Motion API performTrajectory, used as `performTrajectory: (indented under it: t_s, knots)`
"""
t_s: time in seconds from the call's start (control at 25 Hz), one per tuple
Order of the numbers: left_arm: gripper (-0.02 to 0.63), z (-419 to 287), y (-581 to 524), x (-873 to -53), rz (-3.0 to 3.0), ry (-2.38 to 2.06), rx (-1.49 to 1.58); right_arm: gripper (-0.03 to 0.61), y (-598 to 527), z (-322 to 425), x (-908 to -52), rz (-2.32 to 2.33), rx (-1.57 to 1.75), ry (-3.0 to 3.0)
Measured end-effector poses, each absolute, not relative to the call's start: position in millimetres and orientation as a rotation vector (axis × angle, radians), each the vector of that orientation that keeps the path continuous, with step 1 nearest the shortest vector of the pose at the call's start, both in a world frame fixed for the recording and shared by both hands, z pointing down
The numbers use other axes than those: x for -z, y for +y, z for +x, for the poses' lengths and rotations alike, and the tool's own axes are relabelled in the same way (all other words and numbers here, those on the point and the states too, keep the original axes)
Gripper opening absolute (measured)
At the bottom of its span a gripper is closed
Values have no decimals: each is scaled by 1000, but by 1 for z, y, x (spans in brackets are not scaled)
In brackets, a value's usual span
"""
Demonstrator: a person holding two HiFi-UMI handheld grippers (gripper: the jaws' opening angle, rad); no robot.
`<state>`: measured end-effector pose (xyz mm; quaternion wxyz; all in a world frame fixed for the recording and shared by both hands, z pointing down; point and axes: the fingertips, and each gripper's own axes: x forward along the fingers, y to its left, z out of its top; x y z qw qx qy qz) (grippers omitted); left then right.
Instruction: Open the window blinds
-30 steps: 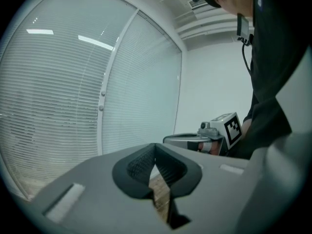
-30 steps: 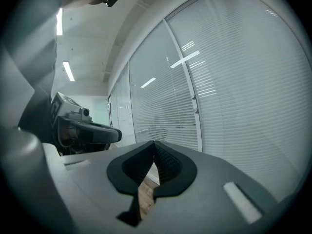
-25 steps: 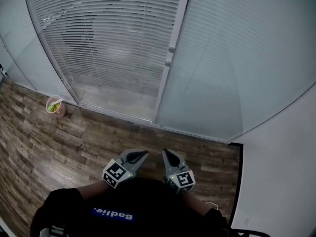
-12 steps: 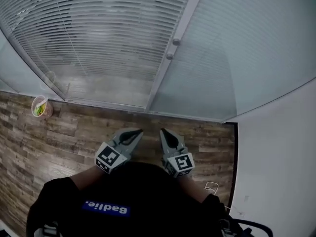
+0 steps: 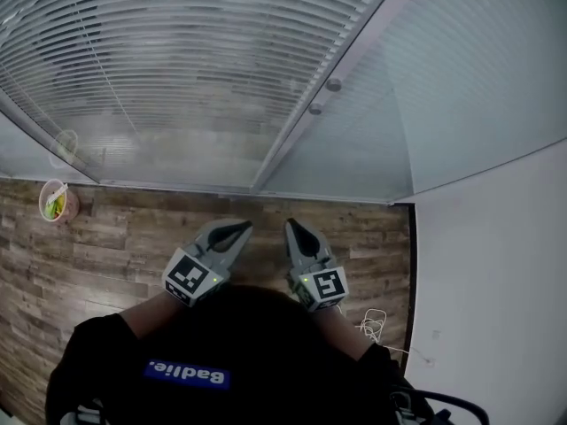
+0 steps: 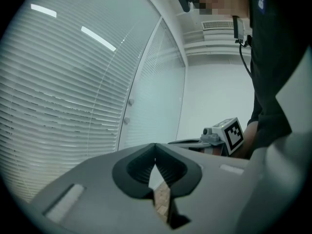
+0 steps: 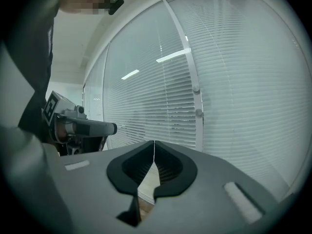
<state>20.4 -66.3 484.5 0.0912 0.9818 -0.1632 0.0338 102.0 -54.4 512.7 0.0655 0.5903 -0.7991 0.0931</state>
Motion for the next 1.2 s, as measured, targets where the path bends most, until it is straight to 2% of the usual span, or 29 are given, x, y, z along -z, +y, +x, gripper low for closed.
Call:
performTrajectory:
  t_s: [1.2]
  knots:
    - [0,47,-106,-479,2906,-727,-158,34,-140,147,-485,1650,-185,-2563]
